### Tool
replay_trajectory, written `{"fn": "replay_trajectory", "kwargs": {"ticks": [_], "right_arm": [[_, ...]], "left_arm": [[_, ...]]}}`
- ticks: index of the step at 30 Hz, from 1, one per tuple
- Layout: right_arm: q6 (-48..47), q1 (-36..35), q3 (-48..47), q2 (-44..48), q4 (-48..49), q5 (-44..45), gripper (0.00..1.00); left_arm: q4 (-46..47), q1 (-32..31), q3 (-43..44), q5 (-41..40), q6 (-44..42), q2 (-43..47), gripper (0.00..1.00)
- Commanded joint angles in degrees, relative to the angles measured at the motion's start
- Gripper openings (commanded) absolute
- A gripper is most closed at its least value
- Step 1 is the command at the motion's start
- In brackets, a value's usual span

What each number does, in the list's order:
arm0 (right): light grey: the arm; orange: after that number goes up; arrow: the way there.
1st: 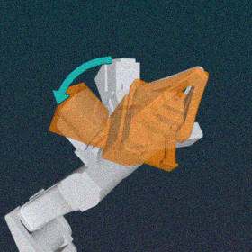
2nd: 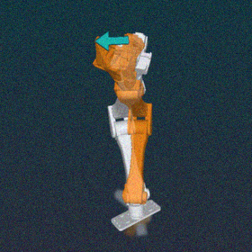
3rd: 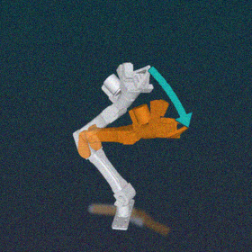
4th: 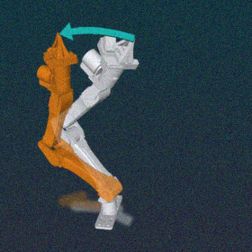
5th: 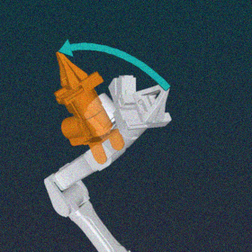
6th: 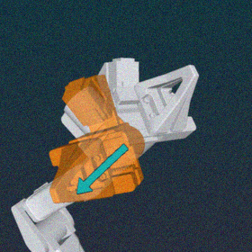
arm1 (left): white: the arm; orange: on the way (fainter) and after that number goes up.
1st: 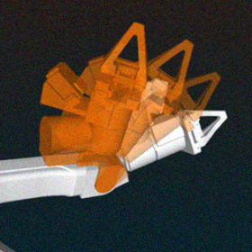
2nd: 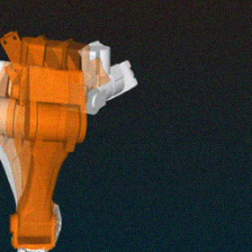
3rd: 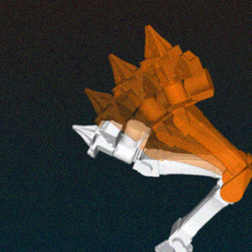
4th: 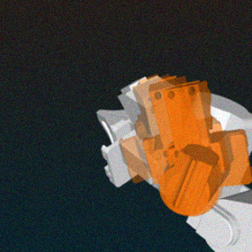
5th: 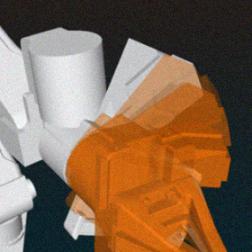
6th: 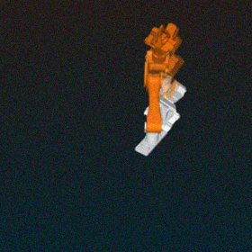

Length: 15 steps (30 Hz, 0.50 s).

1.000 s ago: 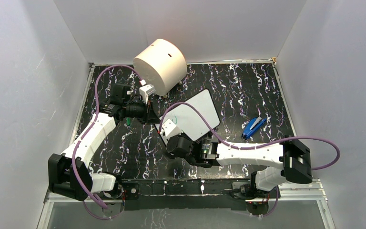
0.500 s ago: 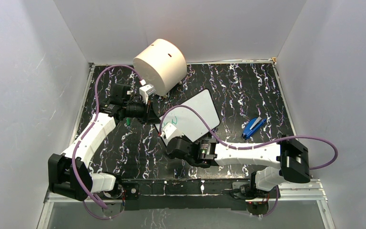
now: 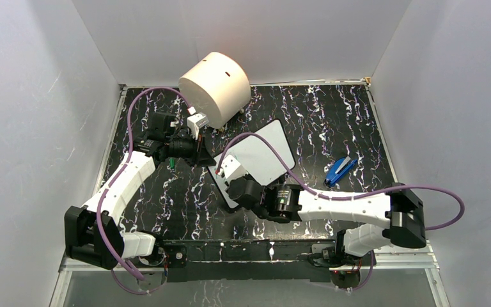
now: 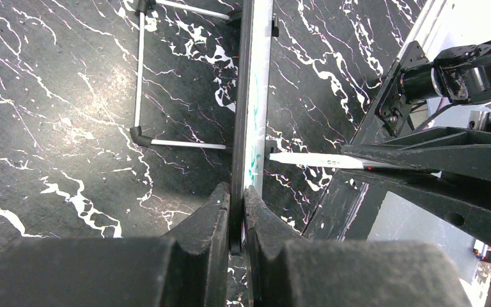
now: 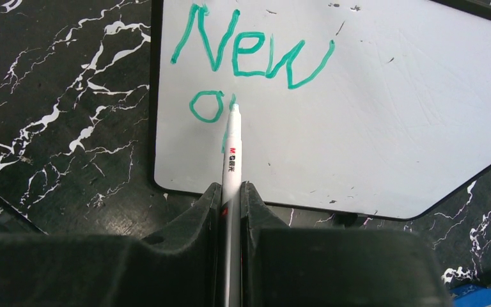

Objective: Write a sentence on the whiteboard

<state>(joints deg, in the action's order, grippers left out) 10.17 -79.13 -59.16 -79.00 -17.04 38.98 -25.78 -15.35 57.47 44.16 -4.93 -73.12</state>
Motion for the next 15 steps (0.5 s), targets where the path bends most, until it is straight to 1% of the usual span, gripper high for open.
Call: {"fn": "replay_trajectory", "kwargs": {"ticks": [1,15], "right_arm": [[-1.2,0.3,-1.7,-0.5,3.6,2.0,0.0],[-1.7,1.0,-2.2,-3.0,5.4,2.2,0.0]], "left_arm": [[-1.0,0.1,-1.1,-4.6,-2.3,0.3,0.0],[-1.0,0.0,-1.0,-4.2,-2.3,0.3,0.0]]}}
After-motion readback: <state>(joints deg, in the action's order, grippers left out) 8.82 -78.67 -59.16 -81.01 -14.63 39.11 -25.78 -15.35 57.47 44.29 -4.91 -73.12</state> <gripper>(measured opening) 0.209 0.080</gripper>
